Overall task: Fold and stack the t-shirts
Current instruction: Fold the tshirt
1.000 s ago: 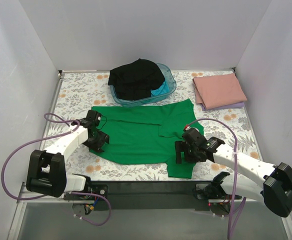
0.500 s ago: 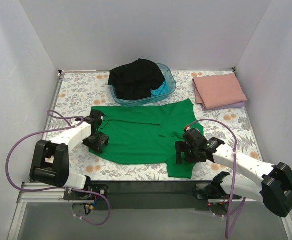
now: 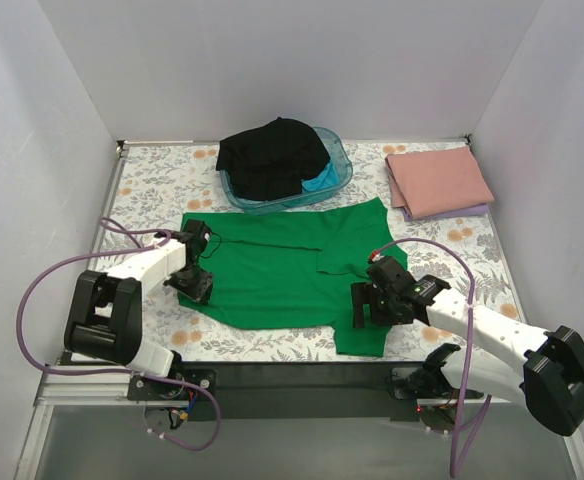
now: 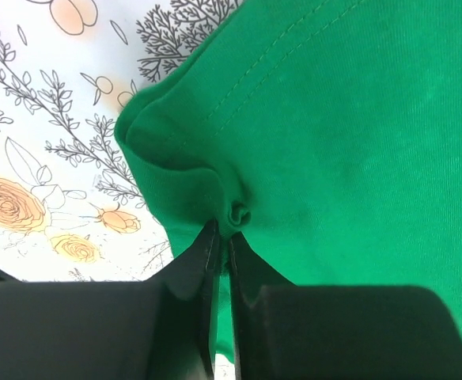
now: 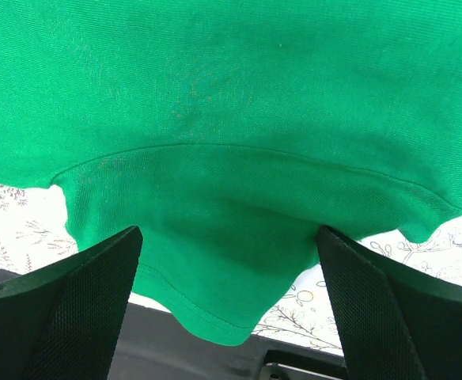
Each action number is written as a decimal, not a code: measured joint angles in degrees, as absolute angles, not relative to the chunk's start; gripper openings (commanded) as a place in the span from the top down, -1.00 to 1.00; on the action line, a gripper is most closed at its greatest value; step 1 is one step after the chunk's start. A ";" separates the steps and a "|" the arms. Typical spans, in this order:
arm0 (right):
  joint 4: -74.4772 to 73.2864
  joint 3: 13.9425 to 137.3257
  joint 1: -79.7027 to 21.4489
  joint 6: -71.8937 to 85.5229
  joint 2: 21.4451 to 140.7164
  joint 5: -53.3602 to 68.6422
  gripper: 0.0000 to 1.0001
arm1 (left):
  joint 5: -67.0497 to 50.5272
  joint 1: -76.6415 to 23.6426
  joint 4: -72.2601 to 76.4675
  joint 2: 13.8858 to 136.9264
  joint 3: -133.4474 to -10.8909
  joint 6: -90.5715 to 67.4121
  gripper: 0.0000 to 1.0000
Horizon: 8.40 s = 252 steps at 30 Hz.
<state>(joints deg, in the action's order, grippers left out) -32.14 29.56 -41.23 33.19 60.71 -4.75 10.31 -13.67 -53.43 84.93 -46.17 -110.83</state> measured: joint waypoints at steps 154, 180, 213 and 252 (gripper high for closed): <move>-45.43 61.65 -32.40 30.72 82.83 -14.68 0.97 | 11.77 -5.63 -52.66 87.24 -58.04 -107.53 0.77; -27.81 57.23 -28.36 21.39 80.38 6.11 -0.97 | 11.40 -4.62 -49.30 75.44 -56.73 -102.30 -0.96; -7.55 57.39 -30.22 26.59 89.60 13.21 -0.97 | 7.94 -4.60 -48.31 69.82 -49.32 -99.02 -0.96; -13.19 61.04 -19.33 19.33 89.52 1.23 -0.97 | 4.78 -4.19 -38.04 75.44 -38.85 -99.94 -0.97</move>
<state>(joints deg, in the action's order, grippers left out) -13.19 61.04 -19.33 19.33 89.52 1.23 4.78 -4.19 -38.04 75.44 -38.85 -99.94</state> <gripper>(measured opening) 0.984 0.981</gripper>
